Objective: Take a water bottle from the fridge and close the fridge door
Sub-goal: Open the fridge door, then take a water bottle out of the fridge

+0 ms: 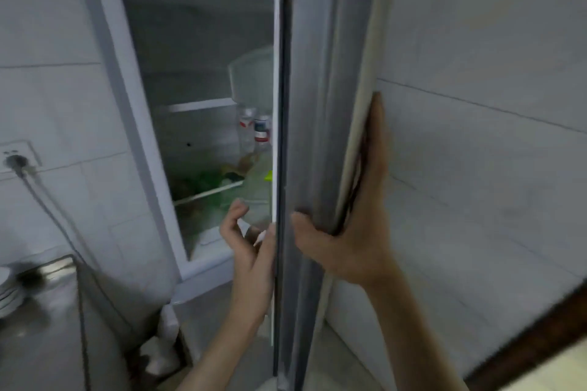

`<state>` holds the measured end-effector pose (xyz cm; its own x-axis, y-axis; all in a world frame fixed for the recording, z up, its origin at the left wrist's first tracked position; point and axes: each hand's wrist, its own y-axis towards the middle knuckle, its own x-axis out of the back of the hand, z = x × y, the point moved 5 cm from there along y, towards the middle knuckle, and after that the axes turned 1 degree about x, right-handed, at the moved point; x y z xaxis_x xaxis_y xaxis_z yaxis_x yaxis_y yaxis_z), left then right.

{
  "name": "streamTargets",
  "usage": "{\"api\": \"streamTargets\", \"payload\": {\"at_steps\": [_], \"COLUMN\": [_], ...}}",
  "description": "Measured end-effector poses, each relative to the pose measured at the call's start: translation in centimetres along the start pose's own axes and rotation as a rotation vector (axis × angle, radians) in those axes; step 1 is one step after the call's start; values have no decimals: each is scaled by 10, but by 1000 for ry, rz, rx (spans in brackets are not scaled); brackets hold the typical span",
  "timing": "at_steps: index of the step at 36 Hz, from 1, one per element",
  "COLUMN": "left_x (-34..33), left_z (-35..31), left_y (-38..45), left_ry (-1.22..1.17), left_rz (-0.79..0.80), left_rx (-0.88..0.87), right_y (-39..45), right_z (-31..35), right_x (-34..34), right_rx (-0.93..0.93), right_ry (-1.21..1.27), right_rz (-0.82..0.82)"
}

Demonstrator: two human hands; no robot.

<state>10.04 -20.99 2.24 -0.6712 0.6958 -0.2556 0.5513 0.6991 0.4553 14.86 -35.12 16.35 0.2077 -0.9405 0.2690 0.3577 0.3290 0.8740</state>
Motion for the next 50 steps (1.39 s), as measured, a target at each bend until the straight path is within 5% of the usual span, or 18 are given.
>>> {"api": "streamTargets", "payload": {"at_steps": [4, 10, 17, 23, 26, 31, 34, 38, 42, 50], "left_x": [-53, -132, -238, -295, -304, -271, -222, -143, -69, 7], "left_z": [5, 1, 22, 32, 35, 60, 105, 159, 194, 218], "left_y": [-29, -34, -40, -32, -26, -6, 26, 95, 183, 330], "left_ry": [-58, 218, 555, 589, 583, 593, 653, 736, 879, 878], "left_rz": [68, 346, 650, 751, 815, 812, 789, 657, 361, 115], "left_rx": [-22, -171, -399, -541, -570, -649, -493, -118, 182, 470], "right_y": [-28, -76, -85, -81, -73, -30, 3, 40, 69, 118], "right_z": [-19, -49, -117, -164, -162, -141, -149, -192, -259, -364], "right_x": [89, 197, 261, 276, 274, 211, 149, 69, 6, -63], "right_rx": [-50, -386, -741, -929, -857, -329, -89, -33, -71, -5], "right_ry": [-30, -195, -259, -304, -419, -761, -736, -599, -582, -880], "right_rz": [-107, -500, -814, -876, -847, -572, -329, -128, -65, -118]}}
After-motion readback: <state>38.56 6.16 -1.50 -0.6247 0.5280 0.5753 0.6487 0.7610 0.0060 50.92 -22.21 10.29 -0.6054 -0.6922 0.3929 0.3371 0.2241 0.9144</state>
